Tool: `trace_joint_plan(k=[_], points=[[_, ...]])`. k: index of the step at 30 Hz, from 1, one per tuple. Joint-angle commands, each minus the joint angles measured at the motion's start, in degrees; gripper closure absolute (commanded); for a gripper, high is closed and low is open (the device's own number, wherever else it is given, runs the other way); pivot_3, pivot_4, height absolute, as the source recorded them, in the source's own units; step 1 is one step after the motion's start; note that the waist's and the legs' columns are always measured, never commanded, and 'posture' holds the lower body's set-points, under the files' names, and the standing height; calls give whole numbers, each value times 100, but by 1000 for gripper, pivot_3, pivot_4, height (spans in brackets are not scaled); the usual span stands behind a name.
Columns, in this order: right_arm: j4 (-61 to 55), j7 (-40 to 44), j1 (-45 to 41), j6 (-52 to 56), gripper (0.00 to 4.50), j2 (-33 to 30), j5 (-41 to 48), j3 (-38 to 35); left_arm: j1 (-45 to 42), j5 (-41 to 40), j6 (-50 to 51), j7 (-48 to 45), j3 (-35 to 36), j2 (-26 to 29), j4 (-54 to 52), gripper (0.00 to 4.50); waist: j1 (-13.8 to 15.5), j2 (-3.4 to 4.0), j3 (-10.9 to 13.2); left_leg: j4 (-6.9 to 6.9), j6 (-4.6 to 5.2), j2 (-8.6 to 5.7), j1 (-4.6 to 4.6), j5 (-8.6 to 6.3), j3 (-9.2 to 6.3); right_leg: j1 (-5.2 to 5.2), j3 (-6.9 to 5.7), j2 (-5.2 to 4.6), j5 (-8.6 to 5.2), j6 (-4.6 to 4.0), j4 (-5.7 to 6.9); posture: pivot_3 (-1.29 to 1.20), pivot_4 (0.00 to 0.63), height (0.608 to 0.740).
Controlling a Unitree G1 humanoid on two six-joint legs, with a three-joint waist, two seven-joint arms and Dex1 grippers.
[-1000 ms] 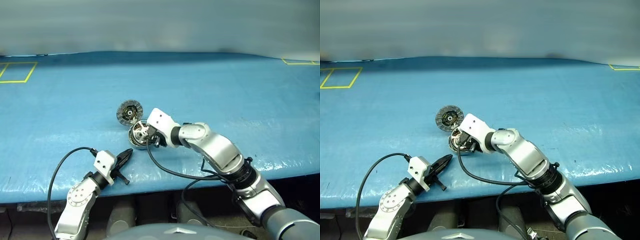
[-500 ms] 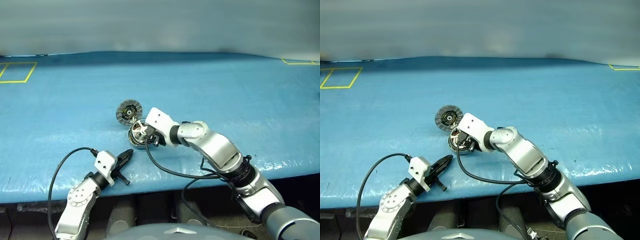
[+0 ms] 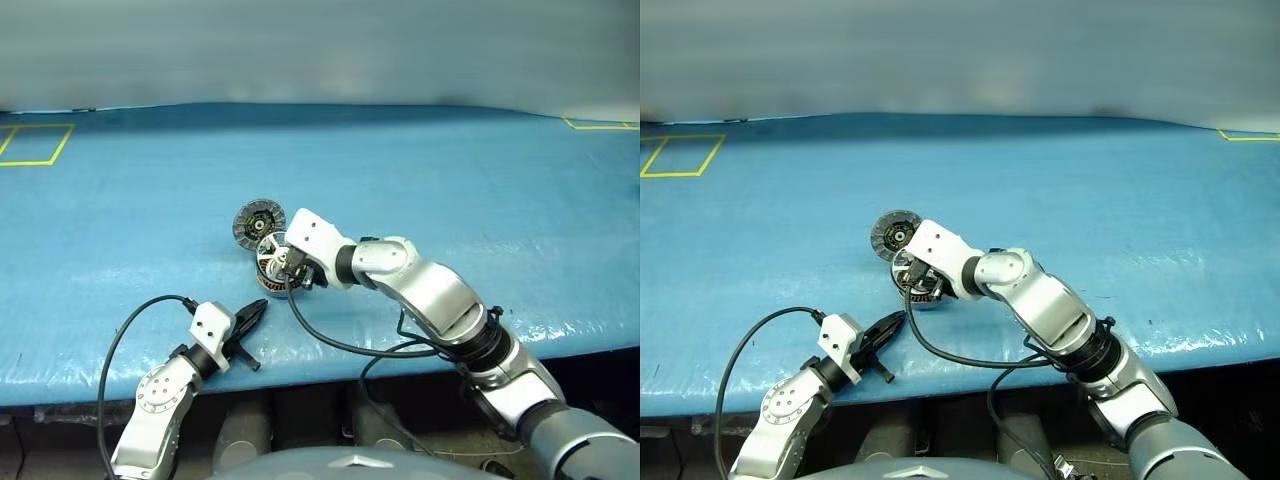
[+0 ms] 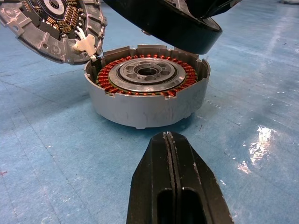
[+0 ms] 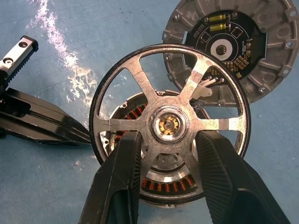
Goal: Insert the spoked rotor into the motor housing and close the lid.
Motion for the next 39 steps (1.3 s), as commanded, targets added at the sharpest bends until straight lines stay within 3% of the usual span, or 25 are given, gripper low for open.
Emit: trace_joint_plan(k=[1,21,22,29,36,39], points=[[11,-33,43,-151,3073,65,16,-131,-3,11,-17,-12,-30,14,-93,4500,0,0,0,0,0,0,0,0,0,0,0,0,0,0,0,0,150,740],[617,-31,368,-219,3073,296,77,-224,-18,6,17,-13,-25,32,-117,4500,0,-2,-2,0,0,-1,6,0,0,6,0,0,0,0,0,0,150,740],[631,-32,374,-221,2357,310,79,-232,-20,7,21,-10,-24,31,-116,4500,3,-2,-2,0,0,-1,6,0,0,6,0,0,0,0,0,0,150,740],[500,-68,332,-102,111,349,114,-359,-26,11,48,1,-22,33,-127,4500,1,-1,-1,2,0,-1,8,0,0,9,0,0,1,1,1,0,150,740],[-330,-199,271,425,45,477,525,-1115,-12,0,4,57,56,25,-139,4500,5,-2,-1,1,0,1,5,0,-1,6,0,0,1,1,1,0,150,740],[-675,-374,603,411,633,590,677,-1547,-37,-12,24,129,208,73,-135,4500,9,-3,-2,1,0,1,5,0,-2,6,0,0,1,1,1,0,150,740]])
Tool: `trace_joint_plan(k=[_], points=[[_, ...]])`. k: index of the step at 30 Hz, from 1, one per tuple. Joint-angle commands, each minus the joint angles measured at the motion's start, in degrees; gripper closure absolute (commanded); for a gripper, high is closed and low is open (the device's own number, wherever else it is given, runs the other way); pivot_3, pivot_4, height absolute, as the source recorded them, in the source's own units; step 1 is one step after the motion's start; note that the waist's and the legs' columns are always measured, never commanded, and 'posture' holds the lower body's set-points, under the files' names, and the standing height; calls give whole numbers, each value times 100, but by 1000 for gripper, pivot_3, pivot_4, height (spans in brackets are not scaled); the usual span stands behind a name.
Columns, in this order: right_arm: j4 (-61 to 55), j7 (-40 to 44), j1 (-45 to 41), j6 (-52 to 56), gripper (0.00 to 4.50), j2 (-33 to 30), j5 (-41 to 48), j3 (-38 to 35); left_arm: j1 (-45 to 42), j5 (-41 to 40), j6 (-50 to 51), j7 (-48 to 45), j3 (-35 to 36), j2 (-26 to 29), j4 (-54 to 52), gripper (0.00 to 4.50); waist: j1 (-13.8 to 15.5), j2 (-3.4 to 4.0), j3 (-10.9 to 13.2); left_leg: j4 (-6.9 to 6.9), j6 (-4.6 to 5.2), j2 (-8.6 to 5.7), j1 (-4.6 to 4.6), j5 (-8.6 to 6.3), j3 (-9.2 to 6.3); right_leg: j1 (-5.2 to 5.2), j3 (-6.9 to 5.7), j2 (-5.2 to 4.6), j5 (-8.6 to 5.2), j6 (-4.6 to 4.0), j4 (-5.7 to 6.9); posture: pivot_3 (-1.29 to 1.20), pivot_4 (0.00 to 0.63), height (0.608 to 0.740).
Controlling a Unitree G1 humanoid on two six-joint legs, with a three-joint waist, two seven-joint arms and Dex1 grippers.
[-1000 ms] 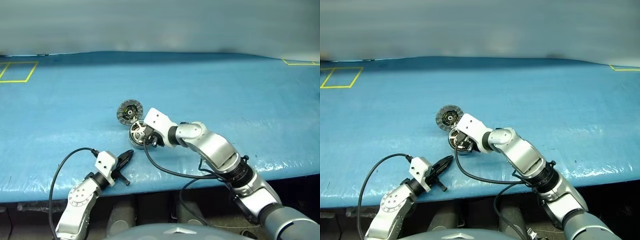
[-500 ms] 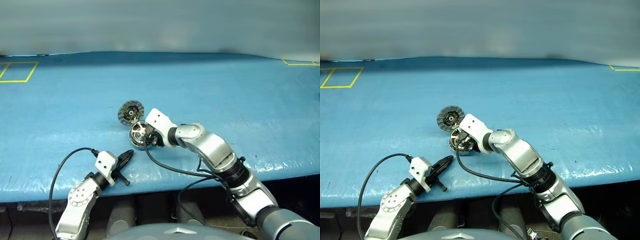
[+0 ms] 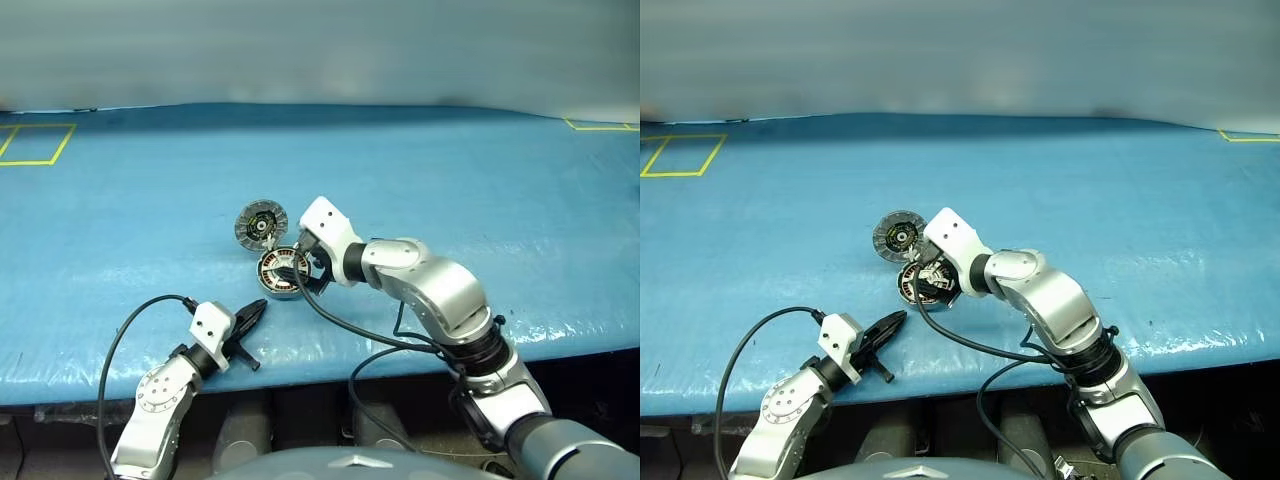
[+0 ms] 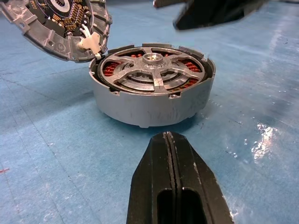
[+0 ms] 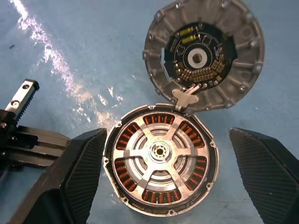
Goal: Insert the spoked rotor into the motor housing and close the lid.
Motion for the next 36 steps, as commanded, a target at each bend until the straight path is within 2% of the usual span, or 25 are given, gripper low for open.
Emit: trace_joint_plan(k=[1,5,10,12,20,27,33,36], points=[[-551,-217,389,-127,971,177,210,-582,-38,-9,-11,126,239,83,-131,4500,5,-1,-1,-1,0,0,0,0,-1,1,0,0,0,0,0,0,150,740],[-804,-369,1187,-858,2240,395,321,-896,-96,-43,46,269,492,123,-118,4500,23,-3,-2,-2,-1,0,-1,0,-1,0,0,-1,-1,0,-2,0,150,740],[-1068,-618,2578,-1657,3963,607,368,-1029,-444,-345,363,350,936,205,-56,4500,40,-6,-3,0,-1,1,4,-1,-4,8,-2,0,0,2,-4,0,150,740],[-1152,-645,3031,-1909,4485,587,328,-960,-648,-409,486,308,1038,301,21,4500,51,-6,-3,0,-1,0,6,0,-6,10,-2,2,-1,2,-2,0,150,740],[-1207,-658,4274,-3426,4485,309,-88,-592,-1740,-847,1063,-153,1325,706,650,4500,45,-9,-3,6,-7,5,35,-3,-7,33,-4,-1,-1,3,-7,0,150,740],[-879,-951,4583,-4097,4485,406,-444,-282,-2886,-1510,1682,-997,1607,1007,1731,4500,50,-22,-5,5,-8,-3,33,-3,-11,39,-7,8,-2,2,-7,0,150,740],[-664,-926,4684,-4575,4485,457,-452,-155,-3896,-1532,2028,-1321,1581,1031,2862,4500,54,-35,-6,9,-9,-6,32,-2,-13,45,-8,8,-2,2,-9,0,150,740],[-553,-934,4745,-4735,4485,443,-480,-139,-4184,-1476,2014,-1555,1389,905,2920,4500,54,-51,-6,9,-9,-9,29,-2,-16,47,-8,10,-2,3,-11,0,150,740]])
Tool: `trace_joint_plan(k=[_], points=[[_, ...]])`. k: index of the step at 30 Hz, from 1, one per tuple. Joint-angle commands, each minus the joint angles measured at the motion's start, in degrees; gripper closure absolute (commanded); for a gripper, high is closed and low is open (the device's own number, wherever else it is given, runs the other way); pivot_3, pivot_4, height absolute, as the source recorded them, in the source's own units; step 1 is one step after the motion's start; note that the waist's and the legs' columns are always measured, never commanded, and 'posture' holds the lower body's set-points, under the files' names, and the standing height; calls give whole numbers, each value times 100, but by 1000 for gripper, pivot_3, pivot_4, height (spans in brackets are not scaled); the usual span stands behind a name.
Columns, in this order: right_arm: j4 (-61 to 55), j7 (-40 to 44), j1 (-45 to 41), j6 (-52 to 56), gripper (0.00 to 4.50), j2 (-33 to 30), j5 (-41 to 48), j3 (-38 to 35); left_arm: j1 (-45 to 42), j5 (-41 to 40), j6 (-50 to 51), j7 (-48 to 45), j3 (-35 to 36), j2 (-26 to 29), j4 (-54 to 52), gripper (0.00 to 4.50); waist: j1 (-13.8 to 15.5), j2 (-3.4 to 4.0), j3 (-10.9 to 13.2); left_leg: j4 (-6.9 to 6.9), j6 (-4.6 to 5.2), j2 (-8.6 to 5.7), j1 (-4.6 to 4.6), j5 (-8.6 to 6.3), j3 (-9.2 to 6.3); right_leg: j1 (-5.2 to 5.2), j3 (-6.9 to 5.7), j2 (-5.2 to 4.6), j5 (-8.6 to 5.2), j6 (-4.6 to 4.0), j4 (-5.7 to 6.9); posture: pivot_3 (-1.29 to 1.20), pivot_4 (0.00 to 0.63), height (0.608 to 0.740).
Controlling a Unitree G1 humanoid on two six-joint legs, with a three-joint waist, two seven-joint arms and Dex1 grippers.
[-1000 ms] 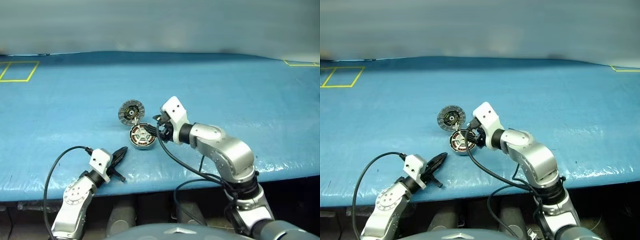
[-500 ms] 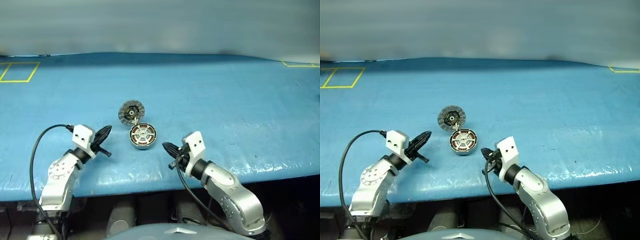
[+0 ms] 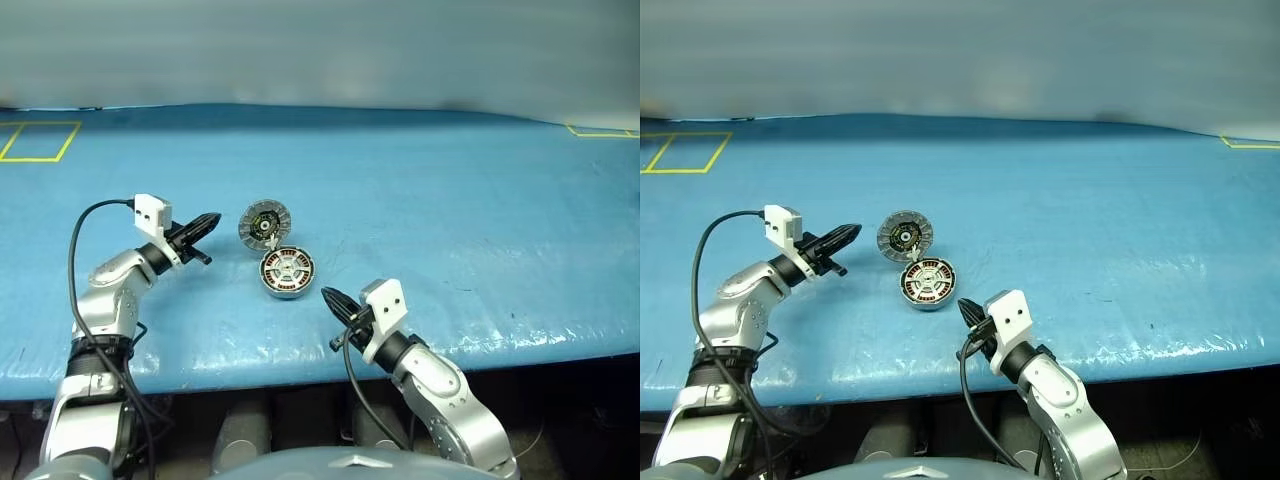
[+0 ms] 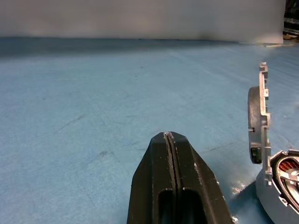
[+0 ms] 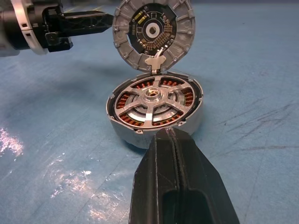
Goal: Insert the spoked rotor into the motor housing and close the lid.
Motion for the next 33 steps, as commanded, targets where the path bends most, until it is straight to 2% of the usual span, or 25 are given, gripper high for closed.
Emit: trace_joint_plan(k=[1,5,11,17,22,33], points=[[23,-1,52,-292,4485,13,-15,15,-313,28,-89,-247,-158,-138,-45,4500,2,-3,-1,0,0,1,-1,0,0,0,0,0,0,0,-1,0,150,740],[107,-73,59,-374,4485,113,23,-2,-650,97,-206,-237,-176,-370,326,4500,4,-6,-1,2,-1,1,1,0,0,2,2,-1,1,1,0,0,150,740],[256,-77,-136,-378,4485,195,-47,87,-1525,568,-522,-611,-485,-459,1643,4500,1,-8,-2,6,-2,0,5,2,-2,4,2,12,0,0,5,0,150,740],[224,-189,-38,-352,4485,187,-105,34,-2204,662,-308,-1696,-637,-368,2534,4500,-2,-11,-2,6,-2,-6,-5,1,0,3,3,11,1,2,1,0,150,740],[253,-311,53,-325,4485,191,-163,28,-2296,691,235,-2687,-934,-234,2402,4500,-16,-11,-2,4,-2,-3,-2,0,0,2,3,13,0,-1,3,0,150,740],[375,-385,-20,-260,4485,261,-176,37,-1988,826,667,-3306,-1368,-243,1636,4500,-2,-11,-2,15,-2,-4,-4,1,-8,4,7,12,0,-1,7,0,150,740]])
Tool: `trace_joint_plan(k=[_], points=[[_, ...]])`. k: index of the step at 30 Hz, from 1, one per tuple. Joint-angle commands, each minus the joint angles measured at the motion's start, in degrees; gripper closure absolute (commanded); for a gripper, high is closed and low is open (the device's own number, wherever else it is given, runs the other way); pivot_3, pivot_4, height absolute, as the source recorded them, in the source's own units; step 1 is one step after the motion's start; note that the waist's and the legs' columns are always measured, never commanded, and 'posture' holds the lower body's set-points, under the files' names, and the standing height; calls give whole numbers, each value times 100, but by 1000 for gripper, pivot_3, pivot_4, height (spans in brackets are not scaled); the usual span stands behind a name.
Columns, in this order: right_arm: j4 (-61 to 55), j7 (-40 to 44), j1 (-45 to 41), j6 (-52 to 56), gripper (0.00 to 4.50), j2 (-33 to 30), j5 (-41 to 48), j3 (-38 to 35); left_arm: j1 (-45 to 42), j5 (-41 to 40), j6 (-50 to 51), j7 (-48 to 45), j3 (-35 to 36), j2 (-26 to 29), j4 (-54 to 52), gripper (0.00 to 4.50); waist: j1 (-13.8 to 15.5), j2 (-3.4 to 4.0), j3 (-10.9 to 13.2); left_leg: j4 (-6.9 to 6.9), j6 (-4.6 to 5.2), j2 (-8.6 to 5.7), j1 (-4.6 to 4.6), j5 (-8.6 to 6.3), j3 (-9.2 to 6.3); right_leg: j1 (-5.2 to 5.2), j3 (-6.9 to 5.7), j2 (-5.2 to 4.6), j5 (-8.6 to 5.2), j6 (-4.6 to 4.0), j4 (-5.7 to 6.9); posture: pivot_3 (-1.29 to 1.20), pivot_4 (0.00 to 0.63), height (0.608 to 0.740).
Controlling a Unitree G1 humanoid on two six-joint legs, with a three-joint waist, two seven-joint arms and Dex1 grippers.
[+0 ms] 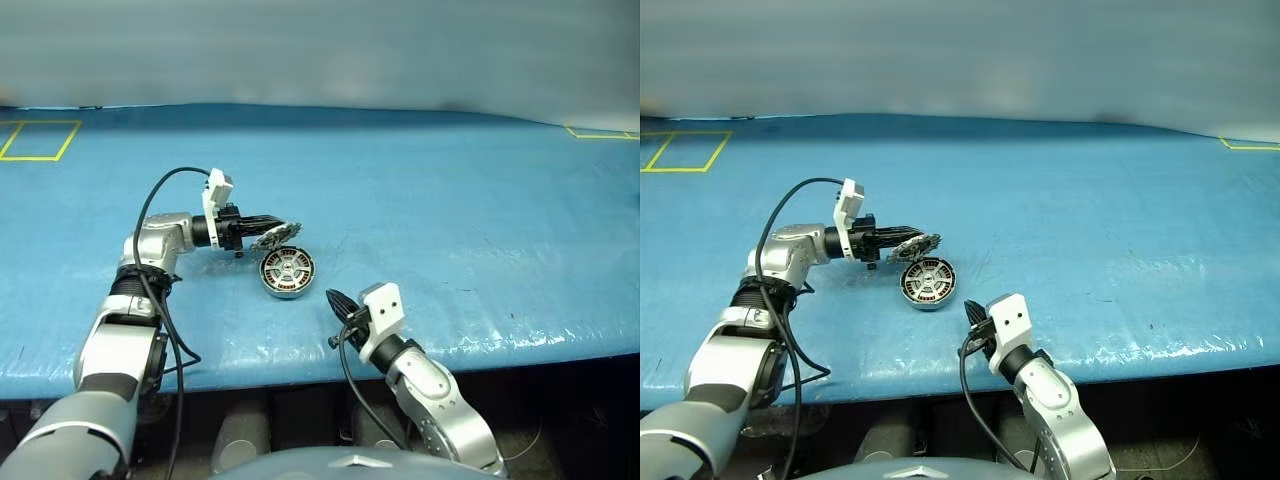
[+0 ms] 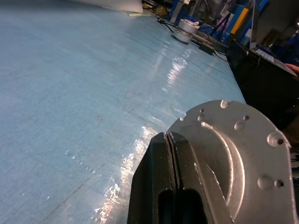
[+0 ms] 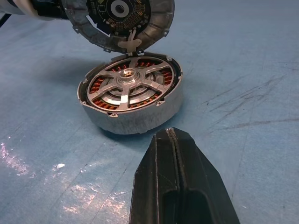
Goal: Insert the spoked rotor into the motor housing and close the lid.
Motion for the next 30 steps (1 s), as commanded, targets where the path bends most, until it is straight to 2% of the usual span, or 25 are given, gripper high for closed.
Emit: trace_joint_plan(k=[1,18,26,30], points=[[-123,-13,-58,-30,4485,48,21,13,69,137,-2,-94,-191,33,-281,4500,0,0,0,0,0,0,0,0,-1,0,0,1,0,0,0,0,150,740],[-169,-235,-49,180,4485,186,49,-99,703,521,42,-168,-794,212,-1053,4500,1,1,-1,7,0,4,4,0,-2,2,1,2,0,0,7,0,150,740],[-1016,-109,-354,1004,4485,94,546,-313,1295,-238,1,966,194,-16,-2681,4500,2,2,0,6,0,13,-1,0,-4,-1,2,-3,1,1,6,0,150,740],[-1256,-345,-941,1747,4485,-22,445,-386,2040,-369,-208,1810,554,-247,-3833,4500,-10,4,-1,7,0,14,6,0,-1,4,6,-5,3,4,7,0,150,740]])
